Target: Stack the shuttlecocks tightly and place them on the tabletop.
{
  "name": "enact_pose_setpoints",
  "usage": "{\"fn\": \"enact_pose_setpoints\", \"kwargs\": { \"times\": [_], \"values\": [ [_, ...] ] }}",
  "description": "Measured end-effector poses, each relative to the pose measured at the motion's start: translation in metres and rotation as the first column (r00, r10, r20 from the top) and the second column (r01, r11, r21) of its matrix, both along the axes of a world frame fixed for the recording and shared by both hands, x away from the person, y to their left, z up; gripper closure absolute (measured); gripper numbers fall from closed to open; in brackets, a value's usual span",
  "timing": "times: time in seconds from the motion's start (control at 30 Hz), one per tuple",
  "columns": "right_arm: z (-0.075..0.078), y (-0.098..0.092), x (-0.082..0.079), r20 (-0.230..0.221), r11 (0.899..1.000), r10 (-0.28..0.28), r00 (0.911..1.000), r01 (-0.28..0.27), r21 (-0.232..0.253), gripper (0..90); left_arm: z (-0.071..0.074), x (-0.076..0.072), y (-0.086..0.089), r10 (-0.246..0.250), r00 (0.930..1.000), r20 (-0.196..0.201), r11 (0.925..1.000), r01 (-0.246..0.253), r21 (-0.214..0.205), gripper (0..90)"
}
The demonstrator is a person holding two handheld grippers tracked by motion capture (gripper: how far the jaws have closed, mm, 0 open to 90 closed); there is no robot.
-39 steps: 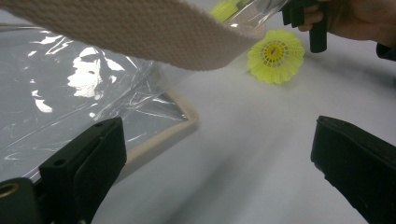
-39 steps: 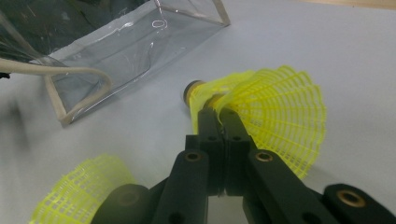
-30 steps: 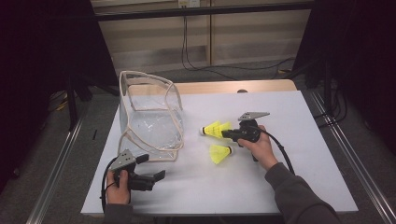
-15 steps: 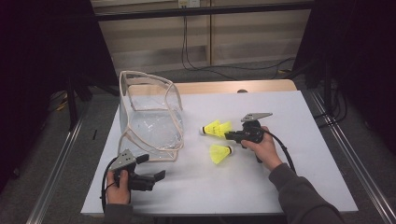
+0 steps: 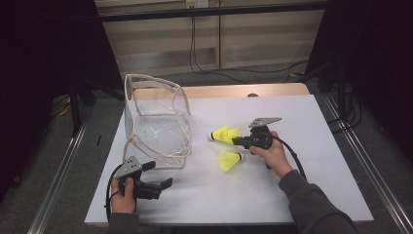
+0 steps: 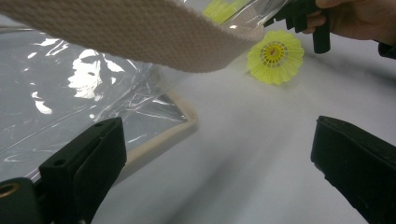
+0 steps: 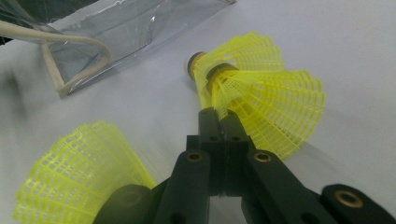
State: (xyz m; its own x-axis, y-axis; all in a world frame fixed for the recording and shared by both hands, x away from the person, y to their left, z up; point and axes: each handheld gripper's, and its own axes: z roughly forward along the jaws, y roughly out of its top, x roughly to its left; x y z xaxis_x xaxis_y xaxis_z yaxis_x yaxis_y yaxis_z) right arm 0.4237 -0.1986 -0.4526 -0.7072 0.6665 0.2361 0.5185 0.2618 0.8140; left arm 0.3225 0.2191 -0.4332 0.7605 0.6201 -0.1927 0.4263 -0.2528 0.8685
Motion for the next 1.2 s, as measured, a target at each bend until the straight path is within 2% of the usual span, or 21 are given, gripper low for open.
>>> {"fn": "enact_pose_setpoints", "kwargs": {
  "times": [0.27,0.57,0.7,1.2],
  "values": [
    [0.0009,0.0038,0.0008,0.003,1.000,0.013,0.9999,-0.013,-0.005,89.9,0.0000,0.0001,0.0000,0.001,1.0000,0.000,1.0000,-0.001,0.000,3.5],
    [-0.0007,0.0045,0.0015,0.007,1.000,0.003,1.0000,-0.003,-0.005,88.7,-0.0002,0.0001,0.0002,0.002,1.0000,0.000,1.0000,-0.002,-0.003,3.5],
    [-0.0010,0.0041,0.0015,0.006,1.000,-0.012,0.9999,0.012,-0.004,81.7,-0.0001,0.0001,0.0000,0.001,1.0000,0.000,1.0000,-0.001,-0.003,3.5],
    [0.0040,0.0000,-0.0022,0.015,0.999,-0.035,0.9993,0.035,-0.005,68.5,0.0001,-0.0001,0.0003,0.002,1.0000,-0.001,1.0000,-0.002,-0.004,3.5]
  ]
}}
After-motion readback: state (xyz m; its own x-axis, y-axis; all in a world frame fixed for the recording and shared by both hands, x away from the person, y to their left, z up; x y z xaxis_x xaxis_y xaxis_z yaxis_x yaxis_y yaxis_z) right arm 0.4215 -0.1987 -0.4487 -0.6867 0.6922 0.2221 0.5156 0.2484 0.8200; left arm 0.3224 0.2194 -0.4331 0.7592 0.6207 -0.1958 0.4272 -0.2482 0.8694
